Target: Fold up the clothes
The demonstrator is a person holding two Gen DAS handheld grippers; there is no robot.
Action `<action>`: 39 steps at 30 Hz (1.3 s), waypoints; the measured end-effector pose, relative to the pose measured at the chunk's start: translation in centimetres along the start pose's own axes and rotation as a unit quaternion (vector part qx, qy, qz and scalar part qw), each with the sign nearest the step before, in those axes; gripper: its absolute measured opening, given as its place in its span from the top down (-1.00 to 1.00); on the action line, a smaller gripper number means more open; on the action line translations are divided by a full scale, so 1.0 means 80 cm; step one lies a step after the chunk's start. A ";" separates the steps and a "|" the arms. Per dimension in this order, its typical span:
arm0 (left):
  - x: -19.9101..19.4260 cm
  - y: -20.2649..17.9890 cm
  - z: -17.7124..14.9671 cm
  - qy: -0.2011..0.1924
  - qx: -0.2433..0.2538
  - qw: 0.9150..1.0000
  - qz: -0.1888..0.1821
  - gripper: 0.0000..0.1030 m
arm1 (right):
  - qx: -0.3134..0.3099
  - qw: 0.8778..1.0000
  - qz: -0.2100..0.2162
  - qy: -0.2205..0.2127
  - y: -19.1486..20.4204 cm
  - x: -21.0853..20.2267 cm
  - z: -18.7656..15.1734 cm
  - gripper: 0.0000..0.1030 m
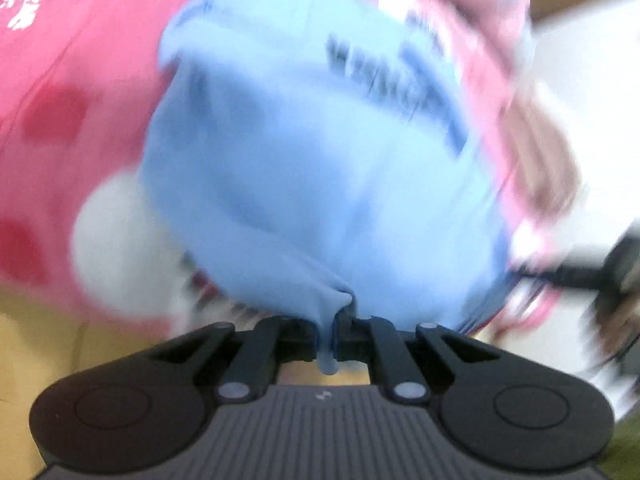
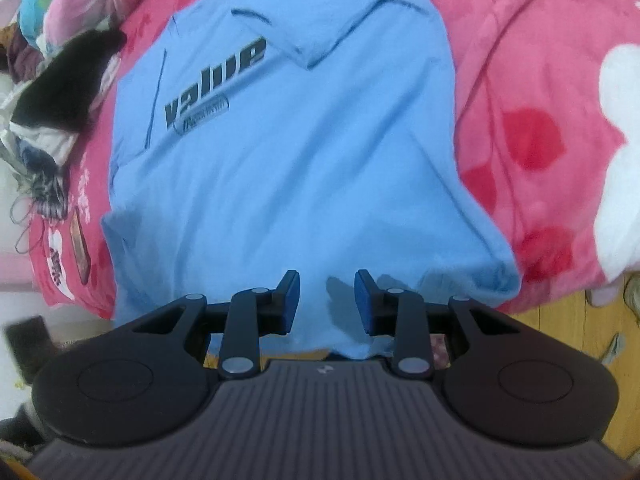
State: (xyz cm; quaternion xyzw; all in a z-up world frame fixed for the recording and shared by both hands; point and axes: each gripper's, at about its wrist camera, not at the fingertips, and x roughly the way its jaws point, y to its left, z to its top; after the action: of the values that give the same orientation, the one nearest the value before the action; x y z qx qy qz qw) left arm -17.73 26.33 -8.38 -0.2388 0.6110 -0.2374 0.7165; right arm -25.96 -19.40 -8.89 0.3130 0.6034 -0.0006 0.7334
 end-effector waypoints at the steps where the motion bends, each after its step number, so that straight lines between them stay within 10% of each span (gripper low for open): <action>1: 0.006 0.001 0.018 -0.009 -0.033 0.999 -0.017 0.77 | -0.001 1.000 0.002 -0.005 -0.001 -0.001 0.002 0.43; 5: 0.036 -0.001 0.059 -0.031 -0.113 0.993 -0.021 -0.20 | -0.006 1.000 0.001 -0.016 -0.002 0.007 0.008 0.43; 15: 0.006 0.042 0.050 -0.038 -0.146 0.988 -0.015 -0.18 | -0.177 0.982 0.058 -0.039 0.071 0.026 0.009 0.43; 32: 0.033 0.018 0.047 -0.011 -0.015 0.998 0.065 0.06 | -0.351 0.922 0.159 -0.034 0.205 0.158 0.058 0.27; 39: 0.029 0.020 0.056 0.006 -0.010 0.999 0.032 -0.10 | -0.410 0.901 0.137 -0.031 0.216 0.175 0.056 0.71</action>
State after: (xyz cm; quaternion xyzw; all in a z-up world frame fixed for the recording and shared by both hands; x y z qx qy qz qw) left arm -12.93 26.35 -10.56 -0.2248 0.6252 -0.2092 0.7175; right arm -11.65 -2.27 -12.98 0.0641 0.4783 0.3379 0.8081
